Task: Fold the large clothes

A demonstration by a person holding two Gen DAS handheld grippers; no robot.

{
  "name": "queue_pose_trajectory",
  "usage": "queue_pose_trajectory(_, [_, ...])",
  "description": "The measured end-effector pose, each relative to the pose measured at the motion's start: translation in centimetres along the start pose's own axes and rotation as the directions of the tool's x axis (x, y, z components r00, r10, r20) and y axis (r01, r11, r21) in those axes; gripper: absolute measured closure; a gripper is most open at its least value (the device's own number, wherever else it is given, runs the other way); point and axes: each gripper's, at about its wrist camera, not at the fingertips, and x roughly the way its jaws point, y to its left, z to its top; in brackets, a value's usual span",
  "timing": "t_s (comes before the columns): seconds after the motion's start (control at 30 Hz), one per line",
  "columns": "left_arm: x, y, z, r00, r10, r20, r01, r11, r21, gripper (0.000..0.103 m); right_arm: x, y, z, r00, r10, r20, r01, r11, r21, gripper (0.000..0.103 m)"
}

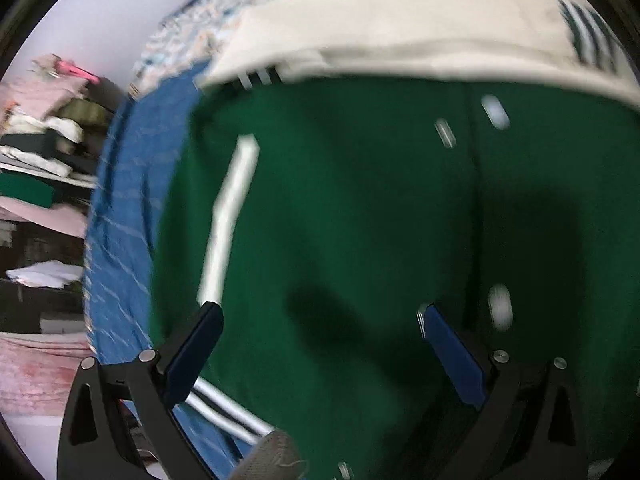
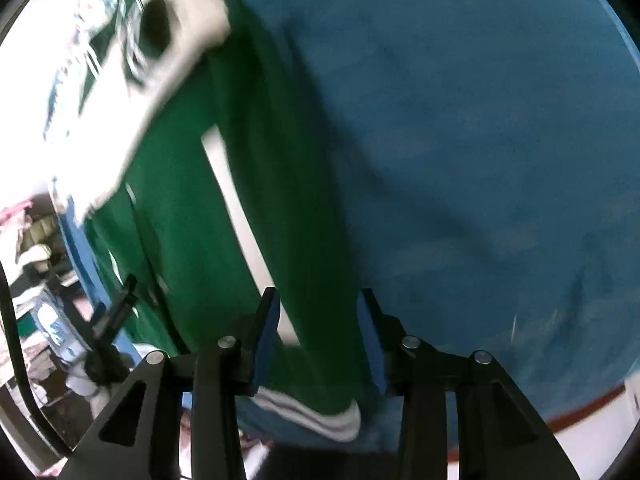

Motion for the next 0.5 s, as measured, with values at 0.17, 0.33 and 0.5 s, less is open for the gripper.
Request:
queue_pose_trajectory(0.17, [1.4, -3.7, -3.4, 0.996, 0.075, 0.042, -0.080, 0.988, 0.133, 0.000, 4.2, -1.2, -4.5, 0.999, -0.023, -0.028, 0.023, 1.000, -0.001, 0.082])
queue_pose_trajectory(0.33, [1.2, -4.3, -3.0, 0.992, 0.105, 0.071, -0.114, 0.985, 0.131, 0.000, 5.5, -2.4, -3.7, 0.993, -0.116, -0.027, 0.118, 0.991, 0.062, 0.082])
queue_pose_trajectory(0.5, [-0.1, -1.9, -2.8, 0.991, 0.125, 0.040, -0.127, 0.990, 0.059, 0.000, 1.2, -0.8, -3.8, 0.990, -0.138, -0.023, 0.136, 0.989, -0.058, 0.059])
